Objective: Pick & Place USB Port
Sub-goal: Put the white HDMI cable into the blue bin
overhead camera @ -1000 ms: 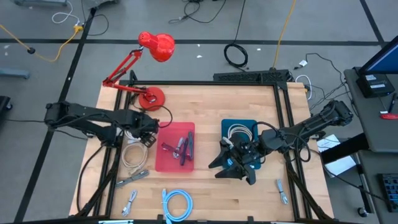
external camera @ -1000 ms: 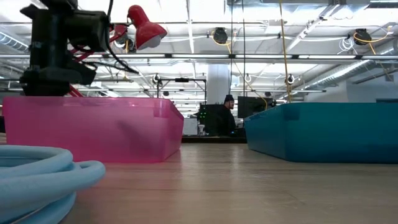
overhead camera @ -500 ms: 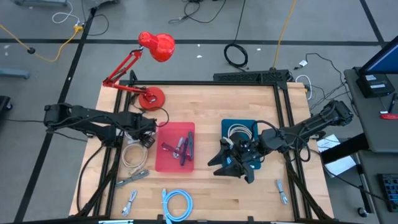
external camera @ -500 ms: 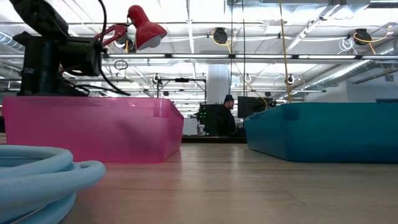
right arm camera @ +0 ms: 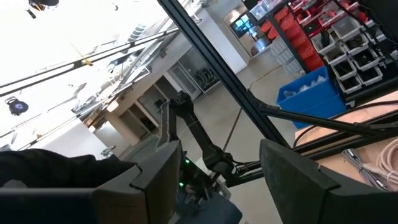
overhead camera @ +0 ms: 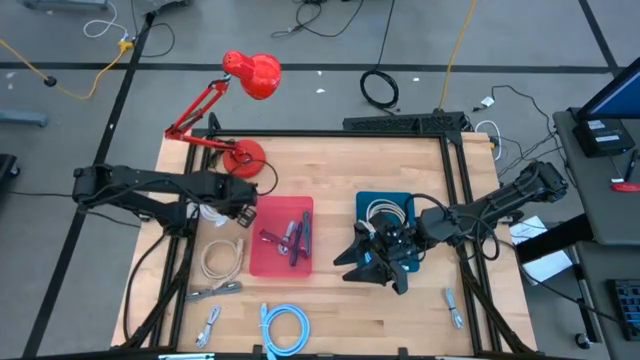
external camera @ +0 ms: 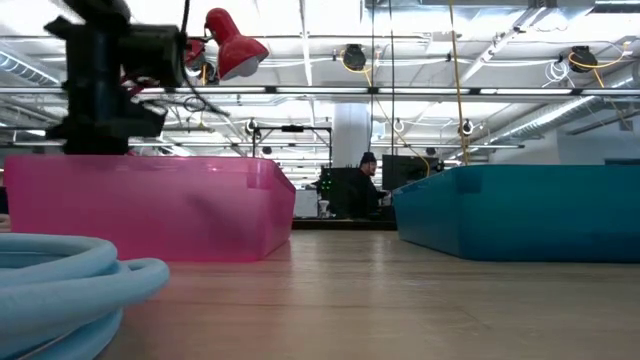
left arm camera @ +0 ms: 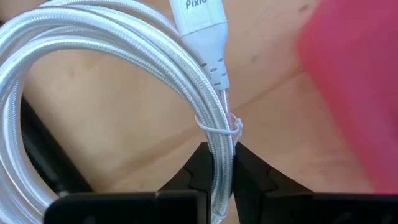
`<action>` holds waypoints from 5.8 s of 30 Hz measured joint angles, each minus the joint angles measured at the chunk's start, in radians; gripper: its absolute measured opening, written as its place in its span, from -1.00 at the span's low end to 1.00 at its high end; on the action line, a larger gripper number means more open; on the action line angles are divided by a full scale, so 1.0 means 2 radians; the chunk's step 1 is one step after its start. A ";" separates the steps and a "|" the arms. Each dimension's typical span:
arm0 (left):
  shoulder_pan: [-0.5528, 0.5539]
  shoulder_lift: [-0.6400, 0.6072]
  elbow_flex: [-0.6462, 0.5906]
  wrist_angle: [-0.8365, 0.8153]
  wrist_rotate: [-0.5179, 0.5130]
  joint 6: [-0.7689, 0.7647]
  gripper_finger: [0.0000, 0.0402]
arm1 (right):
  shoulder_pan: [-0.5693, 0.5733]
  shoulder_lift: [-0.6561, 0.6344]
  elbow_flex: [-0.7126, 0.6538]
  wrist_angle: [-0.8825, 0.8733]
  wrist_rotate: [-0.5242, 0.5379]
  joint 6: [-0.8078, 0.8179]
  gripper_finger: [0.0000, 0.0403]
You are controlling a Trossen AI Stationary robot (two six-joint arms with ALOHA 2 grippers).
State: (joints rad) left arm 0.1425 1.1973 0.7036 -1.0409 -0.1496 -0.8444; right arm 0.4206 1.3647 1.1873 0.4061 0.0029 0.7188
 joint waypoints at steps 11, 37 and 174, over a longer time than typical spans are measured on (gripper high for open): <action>-0.105 0.000 0.213 -0.089 -0.018 0.010 -0.84 | -0.020 0.000 0.000 -0.118 0.011 0.085 0.05; -0.325 0.359 0.734 -0.238 -0.012 0.045 -0.84 | -0.164 0.038 -0.007 -0.160 -0.175 0.282 0.06; -0.553 0.237 0.754 -0.132 -0.379 -0.038 -0.55 | 0.069 -0.223 -0.296 -0.302 0.431 0.532 -0.96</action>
State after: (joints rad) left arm -0.9633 1.6707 2.2120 -1.3057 -0.9077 -0.9197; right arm 0.5579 0.9197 0.5951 -0.1984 0.8659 1.7832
